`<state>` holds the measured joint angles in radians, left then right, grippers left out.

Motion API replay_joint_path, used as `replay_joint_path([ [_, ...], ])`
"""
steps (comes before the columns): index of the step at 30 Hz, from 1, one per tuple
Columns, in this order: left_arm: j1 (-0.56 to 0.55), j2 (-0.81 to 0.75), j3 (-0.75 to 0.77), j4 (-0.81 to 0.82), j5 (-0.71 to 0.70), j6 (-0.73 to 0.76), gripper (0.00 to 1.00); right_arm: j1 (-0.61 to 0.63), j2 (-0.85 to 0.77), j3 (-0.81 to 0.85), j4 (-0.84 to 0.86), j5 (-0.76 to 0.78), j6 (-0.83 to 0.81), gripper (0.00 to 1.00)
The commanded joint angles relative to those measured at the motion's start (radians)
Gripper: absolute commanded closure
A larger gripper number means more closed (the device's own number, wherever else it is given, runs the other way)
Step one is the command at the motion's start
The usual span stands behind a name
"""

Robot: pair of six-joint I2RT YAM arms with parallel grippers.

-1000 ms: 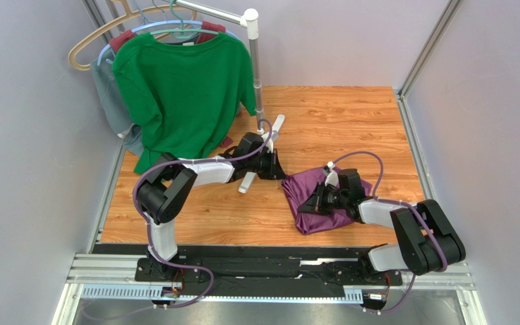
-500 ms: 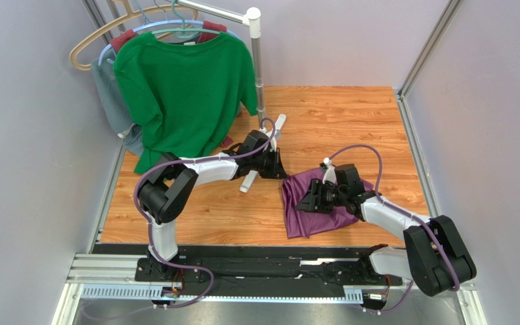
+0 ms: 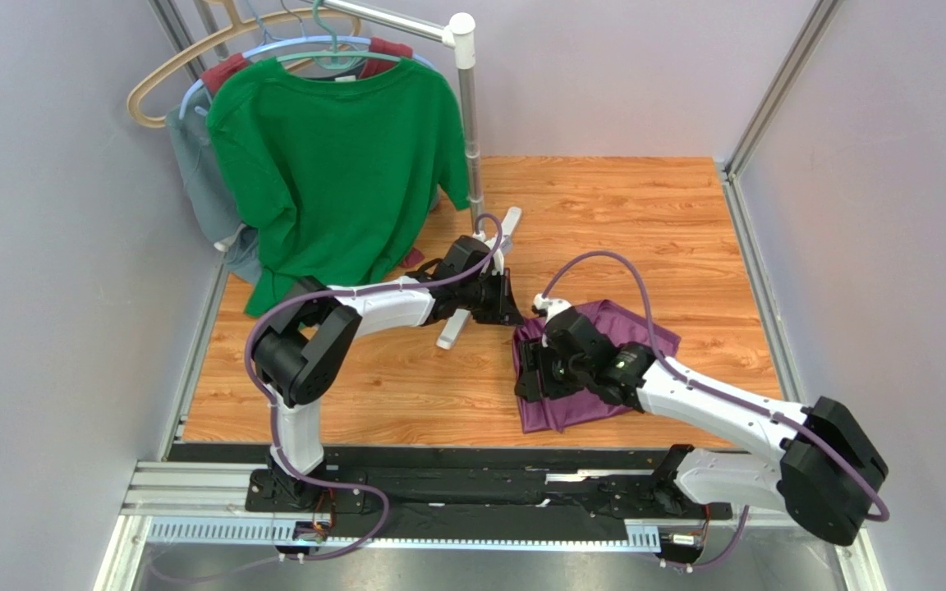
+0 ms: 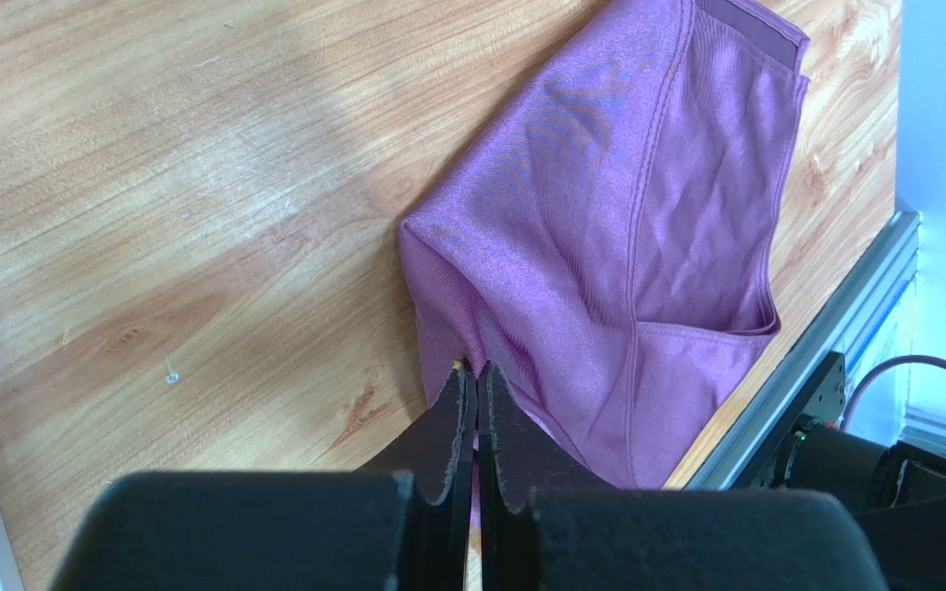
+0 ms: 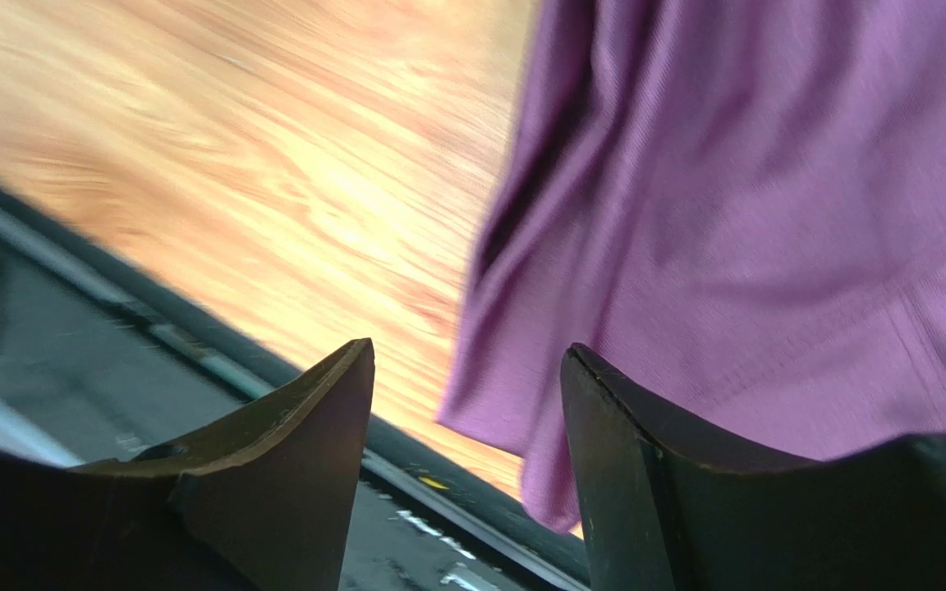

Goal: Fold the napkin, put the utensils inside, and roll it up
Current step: Roll the napkin with the utensil

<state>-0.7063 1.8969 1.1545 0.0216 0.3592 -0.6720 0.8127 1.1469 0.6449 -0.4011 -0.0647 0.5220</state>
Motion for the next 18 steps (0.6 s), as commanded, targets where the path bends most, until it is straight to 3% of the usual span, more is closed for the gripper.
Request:
replay_joint_path([
  [1,0.001,0.007,0.050,0.024,0.003,0.005,1.00,0.095,0.057,0.035,-0.102,0.255,0.067,0.39],
  [5,0.001,0.002,0.051,0.020,0.001,0.009,1.00,0.163,0.079,0.068,-0.146,0.342,0.102,0.38],
  [18,0.001,-0.009,0.042,0.018,0.000,0.018,1.00,0.275,0.218,0.117,-0.137,0.353,0.142,0.41],
])
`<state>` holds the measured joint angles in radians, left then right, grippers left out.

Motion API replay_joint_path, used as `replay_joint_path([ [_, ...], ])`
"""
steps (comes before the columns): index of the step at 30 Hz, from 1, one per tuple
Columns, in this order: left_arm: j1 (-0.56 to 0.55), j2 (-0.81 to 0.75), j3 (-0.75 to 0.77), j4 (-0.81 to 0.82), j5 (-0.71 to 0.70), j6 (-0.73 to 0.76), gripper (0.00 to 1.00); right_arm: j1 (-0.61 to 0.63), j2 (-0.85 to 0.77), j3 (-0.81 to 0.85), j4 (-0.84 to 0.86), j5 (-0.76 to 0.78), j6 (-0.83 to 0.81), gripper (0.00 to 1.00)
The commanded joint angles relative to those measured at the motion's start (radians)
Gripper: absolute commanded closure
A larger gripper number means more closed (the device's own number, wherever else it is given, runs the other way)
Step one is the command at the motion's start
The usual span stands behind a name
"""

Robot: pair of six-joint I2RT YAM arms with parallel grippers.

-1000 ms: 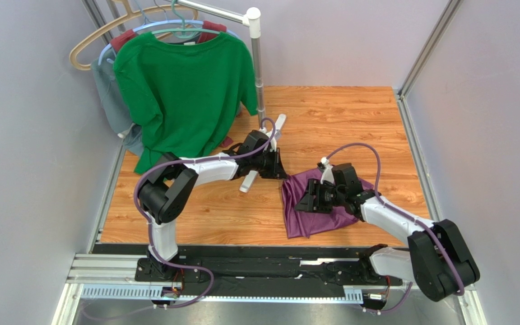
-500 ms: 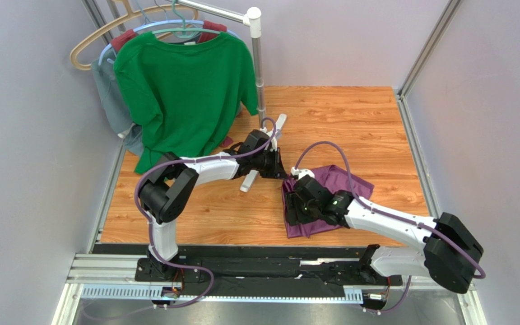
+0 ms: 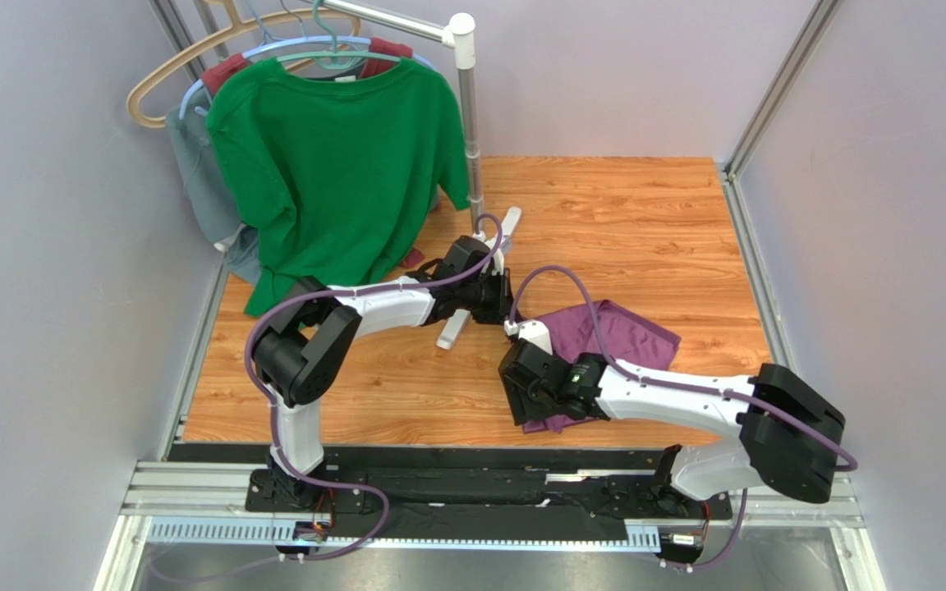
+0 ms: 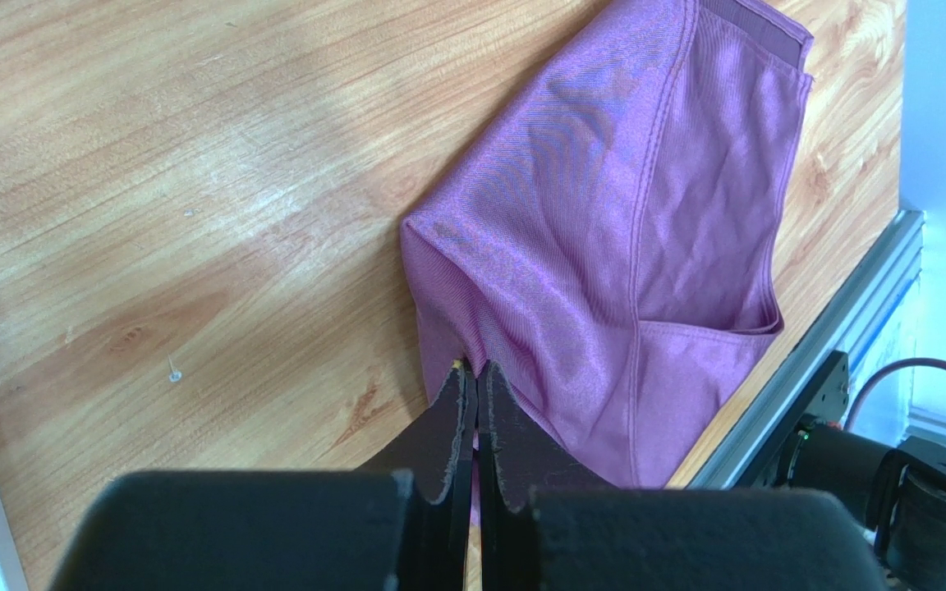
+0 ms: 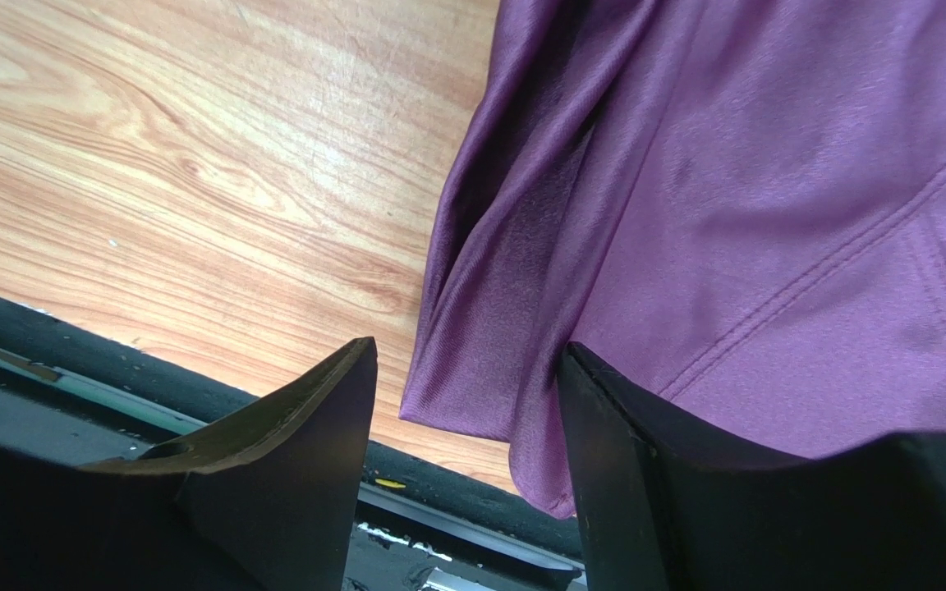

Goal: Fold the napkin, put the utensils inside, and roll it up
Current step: Roll the napkin with the utensil

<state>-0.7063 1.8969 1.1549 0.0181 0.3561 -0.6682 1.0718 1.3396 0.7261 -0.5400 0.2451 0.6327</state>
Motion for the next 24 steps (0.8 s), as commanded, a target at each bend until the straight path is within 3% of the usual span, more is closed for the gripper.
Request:
replay_joint_path([
  [1,0.002,-0.010,0.040,0.022,0.003,0.015,1.00,0.023,0.029,0.036,0.000,0.046,0.032,0.41],
  [16,0.002,-0.015,0.028,0.026,0.000,0.018,1.00,0.074,0.151,0.084,-0.037,0.057,0.041,0.49],
  [24,0.001,-0.019,0.025,0.020,-0.003,0.024,1.00,0.074,0.188,0.075,-0.061,0.065,0.064,0.67],
])
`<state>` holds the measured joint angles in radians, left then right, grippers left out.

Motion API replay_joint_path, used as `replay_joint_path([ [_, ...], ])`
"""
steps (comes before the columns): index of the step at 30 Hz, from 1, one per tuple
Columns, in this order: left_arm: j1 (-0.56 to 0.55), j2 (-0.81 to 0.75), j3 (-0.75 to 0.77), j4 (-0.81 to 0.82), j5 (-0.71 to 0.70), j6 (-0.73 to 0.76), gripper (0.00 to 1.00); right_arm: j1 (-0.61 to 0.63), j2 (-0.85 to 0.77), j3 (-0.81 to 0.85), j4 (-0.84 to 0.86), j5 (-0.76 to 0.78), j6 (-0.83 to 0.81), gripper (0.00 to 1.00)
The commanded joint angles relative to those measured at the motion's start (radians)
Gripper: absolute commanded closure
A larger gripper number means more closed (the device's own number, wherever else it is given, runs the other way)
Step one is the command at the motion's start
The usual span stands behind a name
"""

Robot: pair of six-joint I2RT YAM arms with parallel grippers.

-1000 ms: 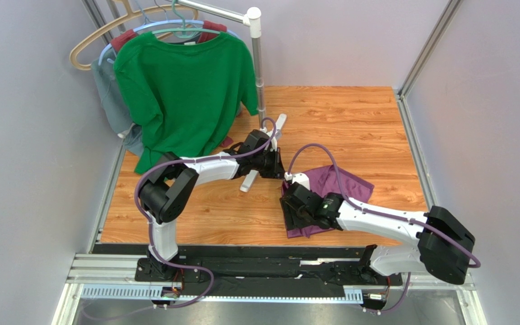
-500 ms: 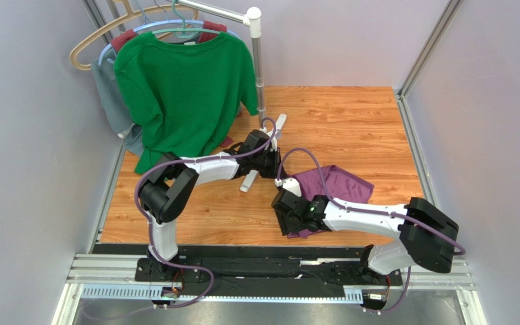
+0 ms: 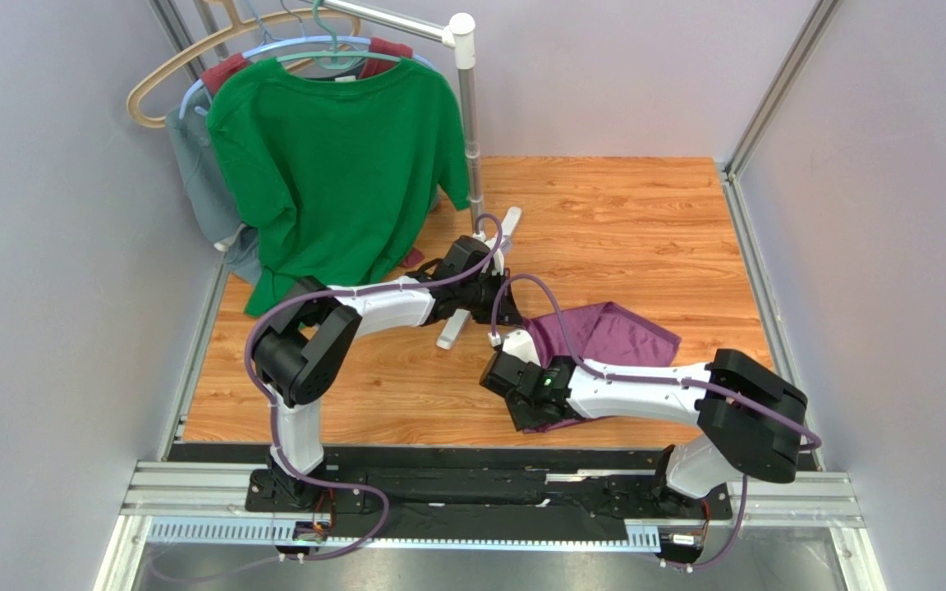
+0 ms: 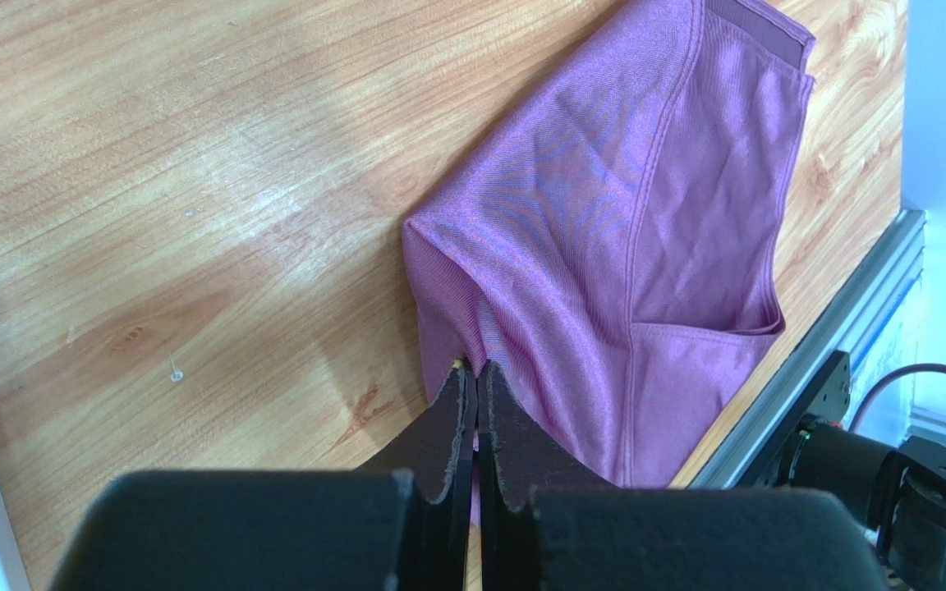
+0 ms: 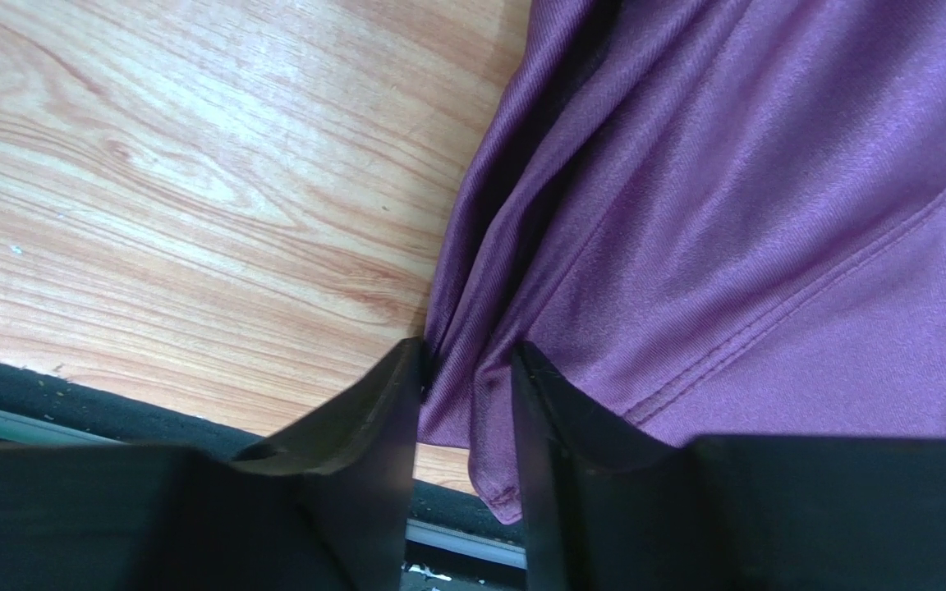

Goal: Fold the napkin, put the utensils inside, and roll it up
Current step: Roll the napkin with the utensil

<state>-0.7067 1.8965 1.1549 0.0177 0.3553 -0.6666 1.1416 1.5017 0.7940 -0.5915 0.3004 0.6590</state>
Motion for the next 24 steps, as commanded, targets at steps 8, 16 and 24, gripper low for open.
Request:
replay_joint_path([
  [8,0.006,-0.039,0.009,-0.002,-0.027,0.047,1.00,-0.028,0.031,-0.047,0.074,-0.110,-0.013,1.00],
  [16,0.029,-0.122,-0.055,-0.067,-0.084,0.087,1.00,-0.074,-0.090,-0.117,0.240,-0.381,-0.082,1.00],
  [24,0.030,-0.177,-0.077,-0.121,-0.142,0.113,1.00,-0.209,-0.228,-0.272,0.427,-0.567,-0.061,1.00],
])
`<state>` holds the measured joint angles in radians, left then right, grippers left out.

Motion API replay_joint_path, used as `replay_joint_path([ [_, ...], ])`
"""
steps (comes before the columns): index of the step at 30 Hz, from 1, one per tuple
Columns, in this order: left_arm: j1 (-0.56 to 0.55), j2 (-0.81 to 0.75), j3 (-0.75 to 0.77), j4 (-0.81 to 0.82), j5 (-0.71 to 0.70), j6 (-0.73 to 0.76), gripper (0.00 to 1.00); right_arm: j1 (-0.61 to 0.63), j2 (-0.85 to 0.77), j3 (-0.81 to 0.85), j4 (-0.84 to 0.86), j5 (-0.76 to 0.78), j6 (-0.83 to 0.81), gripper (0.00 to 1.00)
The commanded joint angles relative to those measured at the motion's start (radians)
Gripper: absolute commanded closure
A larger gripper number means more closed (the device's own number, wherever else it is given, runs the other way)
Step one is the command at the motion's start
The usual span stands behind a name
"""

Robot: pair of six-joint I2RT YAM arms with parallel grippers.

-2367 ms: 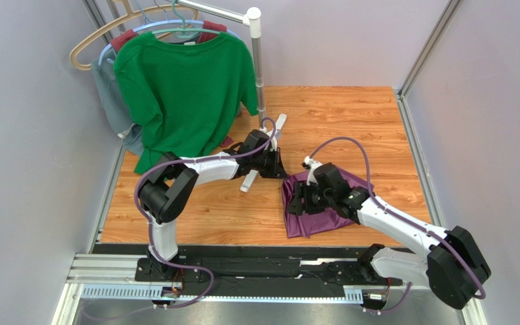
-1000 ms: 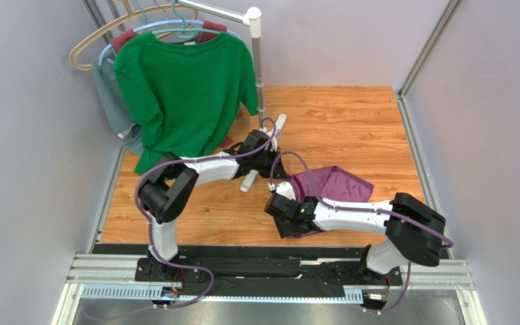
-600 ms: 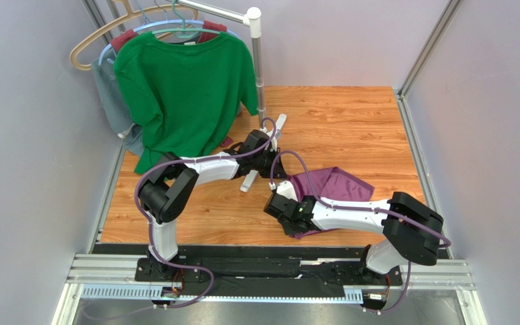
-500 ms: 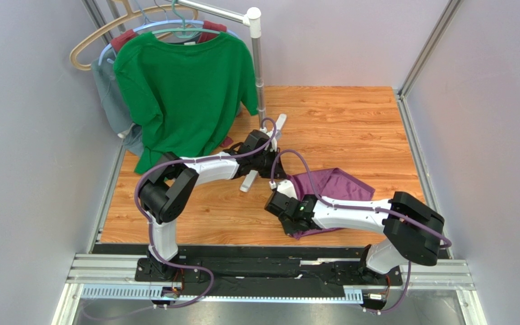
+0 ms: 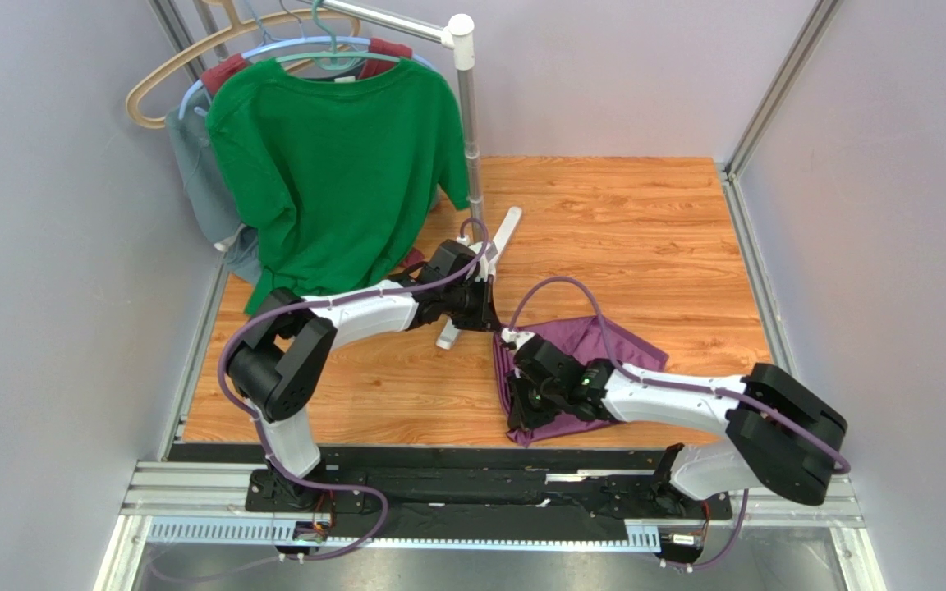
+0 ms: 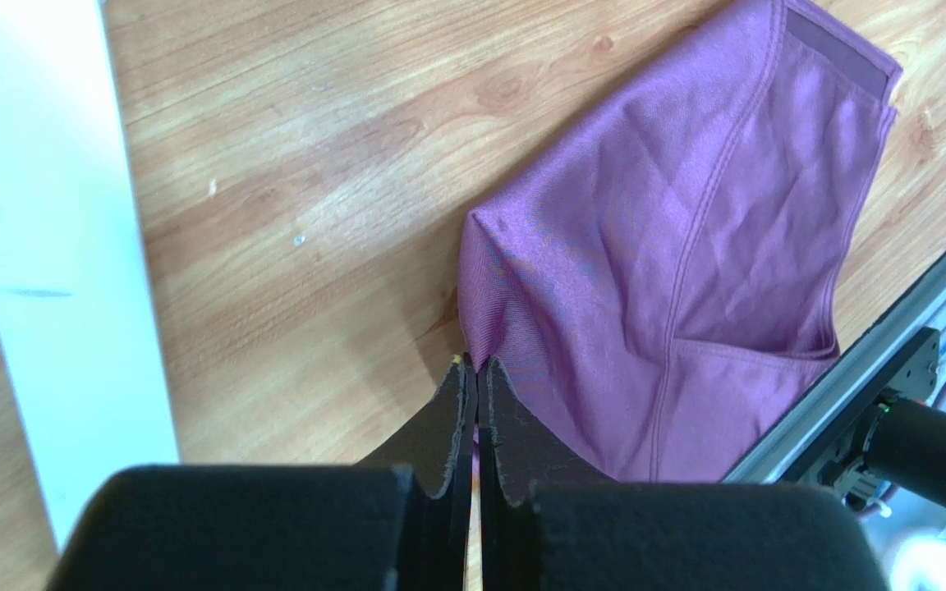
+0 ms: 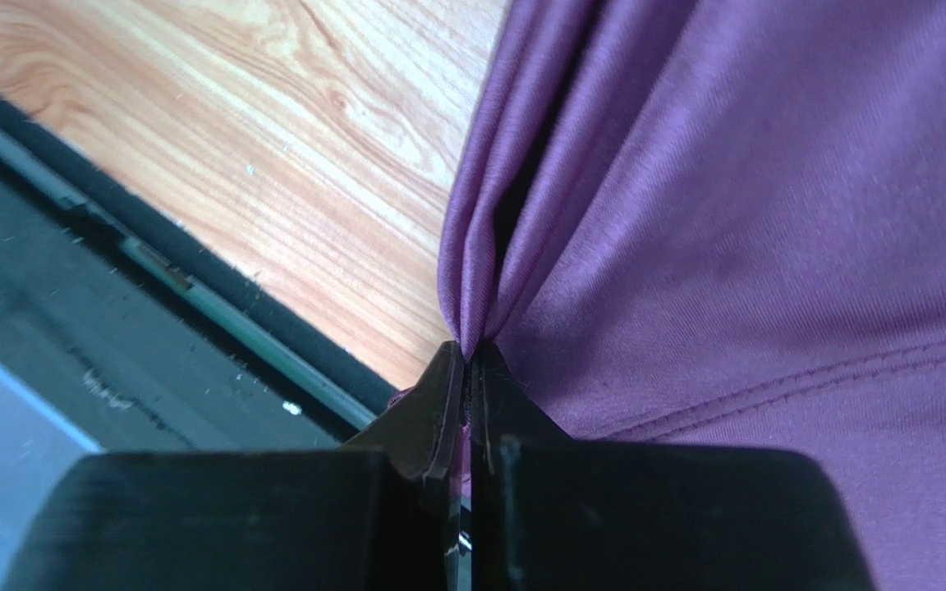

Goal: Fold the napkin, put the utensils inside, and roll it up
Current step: Roll the napkin with the utensil

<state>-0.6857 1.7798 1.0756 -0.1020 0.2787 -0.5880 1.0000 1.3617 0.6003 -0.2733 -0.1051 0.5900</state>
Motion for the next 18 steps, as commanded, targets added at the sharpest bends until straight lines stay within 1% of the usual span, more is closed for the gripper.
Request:
replay_joint_path([
  [1,0.009,-0.060,0.006,-0.001,-0.064,0.034,1.00,-0.089,-0.108,-0.121,0.146,-0.198,0.019,1.00],
  [2,0.009,-0.056,0.012,-0.002,-0.062,0.034,1.00,-0.109,-0.151,-0.146,0.164,-0.215,0.025,1.00],
  [3,0.009,-0.054,0.015,-0.004,-0.058,0.034,1.00,-0.150,-0.171,-0.166,0.183,-0.234,0.030,1.00],
  [6,0.009,-0.043,0.032,0.001,-0.039,0.031,1.00,-0.216,-0.226,-0.235,0.239,-0.284,0.050,1.00],
  [8,0.009,-0.033,0.044,0.001,-0.027,0.031,0.94,-0.256,-0.237,-0.270,0.264,-0.320,0.063,1.00],
  [9,0.009,-0.030,0.049,0.007,-0.015,0.031,0.90,-0.267,-0.237,-0.281,0.296,-0.329,0.070,1.00],
  [10,0.009,-0.028,0.050,0.010,-0.012,0.031,0.79,-0.279,-0.239,-0.289,0.315,-0.347,0.071,1.00],
  [12,0.009,-0.029,0.050,0.030,0.000,0.031,0.65,-0.313,-0.231,-0.312,0.338,-0.369,0.077,1.00],
  [13,0.009,-0.031,0.050,0.036,0.004,0.031,0.52,-0.323,-0.228,-0.318,0.354,-0.387,0.080,1.00],
  [15,0.009,-0.042,0.049,0.051,0.010,0.045,0.43,-0.362,-0.222,-0.341,0.378,-0.409,0.088,1.00],
  [16,0.009,-0.048,0.047,0.057,0.010,0.048,0.37,-0.373,-0.225,-0.349,0.393,-0.425,0.091,1.00],
  [18,0.009,-0.066,0.040,0.076,0.016,0.068,0.33,-0.405,-0.225,-0.362,0.413,-0.446,0.105,1.00],
])
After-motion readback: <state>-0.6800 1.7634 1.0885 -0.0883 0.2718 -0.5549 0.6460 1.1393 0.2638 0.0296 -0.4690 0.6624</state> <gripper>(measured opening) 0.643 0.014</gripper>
